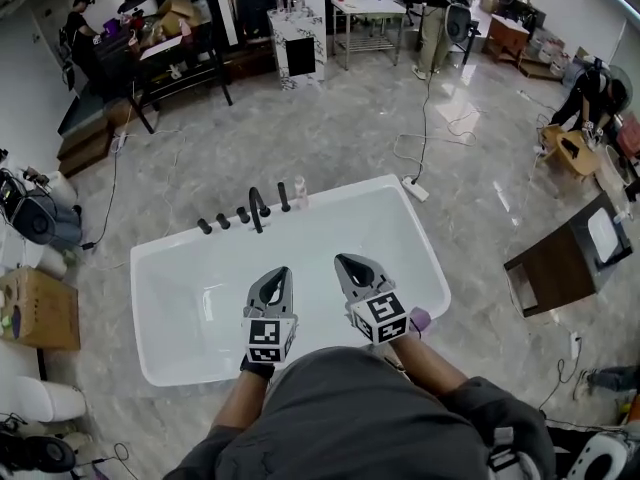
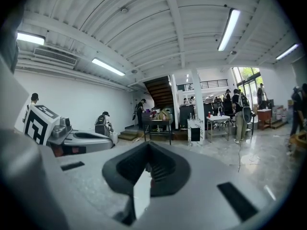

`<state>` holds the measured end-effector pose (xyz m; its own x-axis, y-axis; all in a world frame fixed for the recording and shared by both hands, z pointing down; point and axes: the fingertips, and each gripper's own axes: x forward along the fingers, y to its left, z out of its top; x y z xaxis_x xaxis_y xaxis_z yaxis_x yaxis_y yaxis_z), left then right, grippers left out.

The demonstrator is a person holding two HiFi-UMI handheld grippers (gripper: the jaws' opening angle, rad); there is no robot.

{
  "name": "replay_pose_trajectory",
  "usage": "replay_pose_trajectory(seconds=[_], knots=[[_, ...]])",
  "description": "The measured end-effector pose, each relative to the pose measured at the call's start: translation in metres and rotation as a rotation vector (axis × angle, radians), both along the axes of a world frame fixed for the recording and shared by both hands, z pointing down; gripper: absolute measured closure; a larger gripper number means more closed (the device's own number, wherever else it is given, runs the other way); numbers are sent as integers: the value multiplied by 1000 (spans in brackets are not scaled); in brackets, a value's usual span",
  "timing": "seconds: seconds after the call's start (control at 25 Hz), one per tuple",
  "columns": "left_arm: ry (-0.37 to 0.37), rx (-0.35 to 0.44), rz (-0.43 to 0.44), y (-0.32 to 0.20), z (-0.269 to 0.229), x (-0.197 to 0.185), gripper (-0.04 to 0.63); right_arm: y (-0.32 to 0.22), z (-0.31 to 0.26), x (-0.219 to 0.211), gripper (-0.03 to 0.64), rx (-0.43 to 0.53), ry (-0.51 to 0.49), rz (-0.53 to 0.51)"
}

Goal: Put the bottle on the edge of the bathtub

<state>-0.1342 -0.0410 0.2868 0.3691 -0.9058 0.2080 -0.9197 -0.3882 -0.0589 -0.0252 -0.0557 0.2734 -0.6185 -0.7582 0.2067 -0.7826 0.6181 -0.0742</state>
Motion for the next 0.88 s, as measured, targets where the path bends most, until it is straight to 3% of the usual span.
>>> replay_pose_trajectory(seconds=[0.16, 0.88], knots=[[2, 31, -6, -11, -11, -4, 594, -11, -9, -4, 615, 33, -6, -9], [16, -2, -18, -11, 4, 4, 594, -5, 1, 8, 615, 18, -6, 0]])
